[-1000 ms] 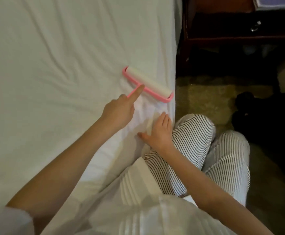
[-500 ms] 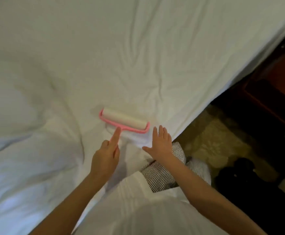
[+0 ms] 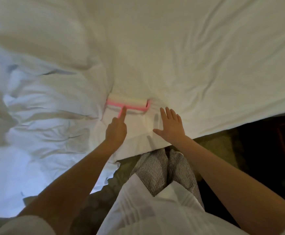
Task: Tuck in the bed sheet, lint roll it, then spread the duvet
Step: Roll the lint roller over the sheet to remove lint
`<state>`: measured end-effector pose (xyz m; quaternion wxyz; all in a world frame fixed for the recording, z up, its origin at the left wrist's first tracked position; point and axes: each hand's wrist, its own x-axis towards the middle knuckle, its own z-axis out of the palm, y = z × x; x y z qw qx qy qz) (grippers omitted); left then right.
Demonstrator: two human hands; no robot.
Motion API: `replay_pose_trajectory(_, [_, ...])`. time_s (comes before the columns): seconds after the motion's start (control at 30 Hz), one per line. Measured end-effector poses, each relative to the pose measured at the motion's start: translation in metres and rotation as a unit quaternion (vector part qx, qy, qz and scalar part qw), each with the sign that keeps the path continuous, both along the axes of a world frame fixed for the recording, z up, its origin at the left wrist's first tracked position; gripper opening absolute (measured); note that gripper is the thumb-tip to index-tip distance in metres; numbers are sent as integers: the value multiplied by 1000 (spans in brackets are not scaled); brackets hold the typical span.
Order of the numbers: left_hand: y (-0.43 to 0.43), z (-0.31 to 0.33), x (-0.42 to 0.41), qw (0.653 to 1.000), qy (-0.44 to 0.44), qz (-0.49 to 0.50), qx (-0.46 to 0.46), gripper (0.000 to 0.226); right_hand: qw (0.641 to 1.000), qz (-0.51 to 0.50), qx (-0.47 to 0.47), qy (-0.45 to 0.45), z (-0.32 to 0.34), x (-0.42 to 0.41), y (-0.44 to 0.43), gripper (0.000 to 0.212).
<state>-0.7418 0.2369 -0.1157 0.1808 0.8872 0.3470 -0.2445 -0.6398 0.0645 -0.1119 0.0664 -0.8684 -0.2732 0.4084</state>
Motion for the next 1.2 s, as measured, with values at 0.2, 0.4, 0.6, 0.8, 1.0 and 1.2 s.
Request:
replay_pose_trajectory(0.2, [11,-2,52,998,-36,16,-39,69,1000,0,-24,-1,-11,24,17,89])
replay_pose_trajectory(0.4, [-25,29,-86,993,42,43,-105,55,993,65,-100,0,-28,30,25,107])
replay_pose_trajectory(0.6, [-3,2,-11,999,-4,1,-45,67,990,83,-112,7,-36,16,9,110])
replay_pose_trajectory(0.8, [-10,4,2,999,-17,10,-40,70,991,77,-107,17,-31,7,4,108])
replay_pose_trajectory(1.0, [-37,27,-86,994,73,33,-70,69,990,80,-113,41,-32,6,6,106])
replay_pose_trajectory(1.2, [4,3,38,999,-22,2,-42,70,991,65,-108,37,-32,23,3,103])
